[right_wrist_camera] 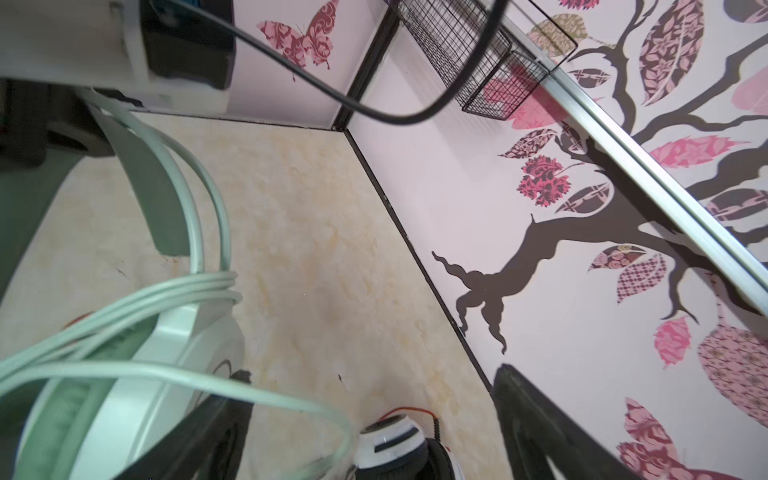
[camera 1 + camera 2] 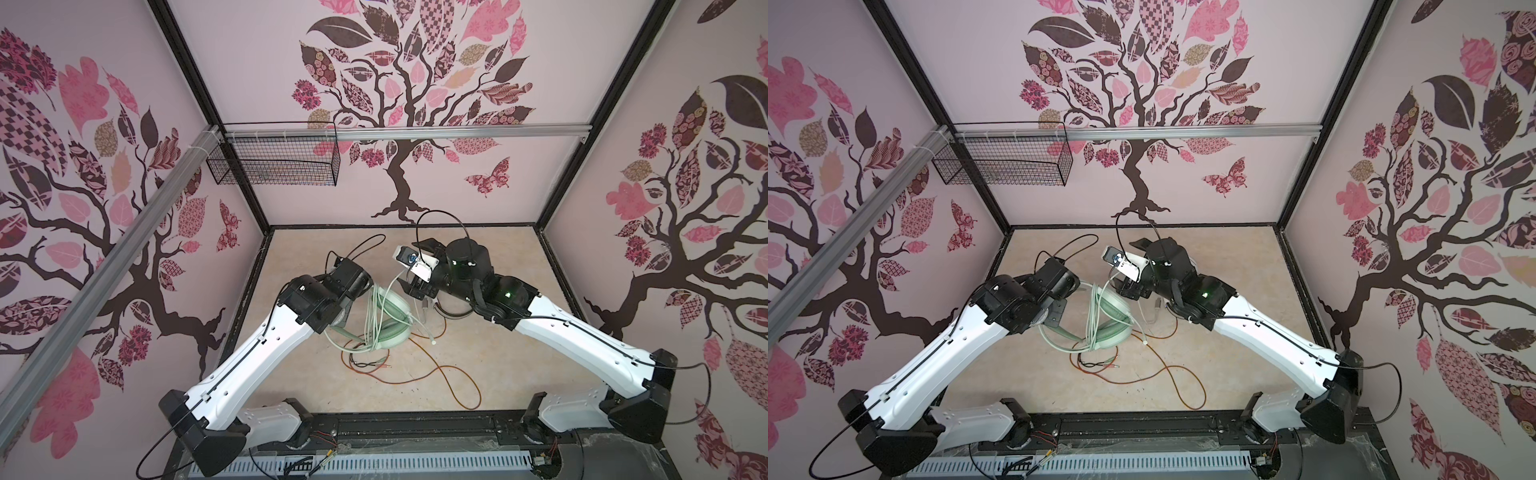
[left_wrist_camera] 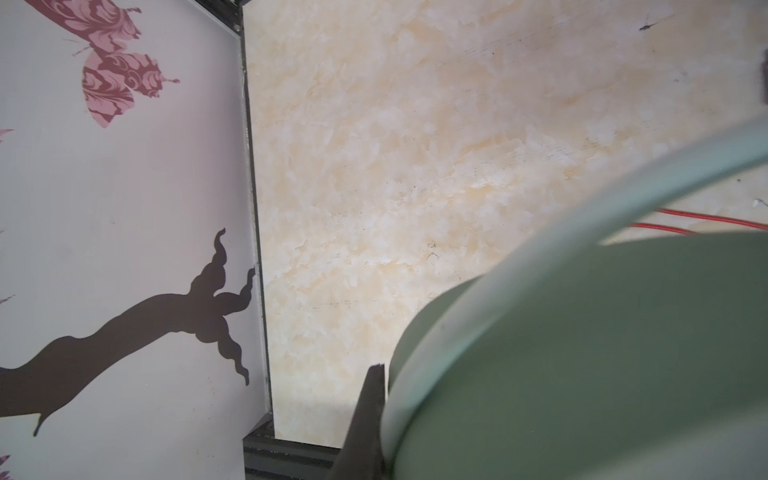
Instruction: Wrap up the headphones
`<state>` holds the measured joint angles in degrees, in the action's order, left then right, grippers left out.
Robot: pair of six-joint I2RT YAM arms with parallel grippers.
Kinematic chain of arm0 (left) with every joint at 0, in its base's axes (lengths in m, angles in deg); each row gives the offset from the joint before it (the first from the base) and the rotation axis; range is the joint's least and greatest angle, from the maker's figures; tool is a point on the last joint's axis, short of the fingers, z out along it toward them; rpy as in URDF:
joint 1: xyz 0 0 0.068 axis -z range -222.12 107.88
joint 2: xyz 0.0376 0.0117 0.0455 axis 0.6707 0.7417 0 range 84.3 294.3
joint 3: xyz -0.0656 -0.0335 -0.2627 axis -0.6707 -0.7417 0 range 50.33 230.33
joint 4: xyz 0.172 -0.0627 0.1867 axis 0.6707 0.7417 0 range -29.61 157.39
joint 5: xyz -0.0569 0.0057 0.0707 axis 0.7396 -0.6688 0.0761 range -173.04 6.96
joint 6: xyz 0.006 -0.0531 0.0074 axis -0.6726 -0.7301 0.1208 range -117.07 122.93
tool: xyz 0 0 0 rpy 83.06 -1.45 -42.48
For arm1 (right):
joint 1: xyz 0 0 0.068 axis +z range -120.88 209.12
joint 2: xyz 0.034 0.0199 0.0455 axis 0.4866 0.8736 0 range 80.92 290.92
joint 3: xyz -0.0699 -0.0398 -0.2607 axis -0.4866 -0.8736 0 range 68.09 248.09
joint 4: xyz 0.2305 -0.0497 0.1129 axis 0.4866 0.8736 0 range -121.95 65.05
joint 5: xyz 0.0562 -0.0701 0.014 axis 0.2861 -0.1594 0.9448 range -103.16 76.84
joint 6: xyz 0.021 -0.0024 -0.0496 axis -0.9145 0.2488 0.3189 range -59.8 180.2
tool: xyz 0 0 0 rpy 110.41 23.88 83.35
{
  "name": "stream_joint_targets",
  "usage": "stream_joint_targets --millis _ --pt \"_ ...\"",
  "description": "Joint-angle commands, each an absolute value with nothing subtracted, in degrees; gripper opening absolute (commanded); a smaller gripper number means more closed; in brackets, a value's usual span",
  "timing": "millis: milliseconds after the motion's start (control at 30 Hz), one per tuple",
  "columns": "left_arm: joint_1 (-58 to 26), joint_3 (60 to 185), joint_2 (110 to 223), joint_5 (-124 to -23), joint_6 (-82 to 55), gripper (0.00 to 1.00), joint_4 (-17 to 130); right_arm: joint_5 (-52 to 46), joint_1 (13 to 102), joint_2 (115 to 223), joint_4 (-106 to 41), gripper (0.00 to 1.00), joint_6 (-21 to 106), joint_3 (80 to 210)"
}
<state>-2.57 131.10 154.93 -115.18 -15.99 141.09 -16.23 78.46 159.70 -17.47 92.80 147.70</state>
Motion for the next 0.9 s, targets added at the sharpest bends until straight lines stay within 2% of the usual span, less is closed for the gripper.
stream_joint_targets --millis 0,167,400,733,867 --pt "-2.2 130.4 152.2 -110.2 -18.2 0.0 138.7 -9.5 77.2 162.9 -17.2 0.94 86.6 151.0" --pt "-1.9 129.1 150.6 -106.0 -19.2 0.0 137.5 -5.7 76.3 166.5 -17.2 0.94 83.9 155.2" --pt "-2.0 130.2 149.3 -106.0 -19.4 0.0 138.9 -4.0 74.1 170.7 -17.0 0.94 79.9 156.6" --pt "-1.9 134.1 149.7 -107.3 -18.9 0.0 141.3 -3.8 71.0 171.0 -19.0 0.94 73.9 151.7" --pt "-1.9 136.2 150.0 -108.6 -18.7 0.0 143.4 -4.2 70.5 167.7 -21.1 0.95 72.1 146.2"
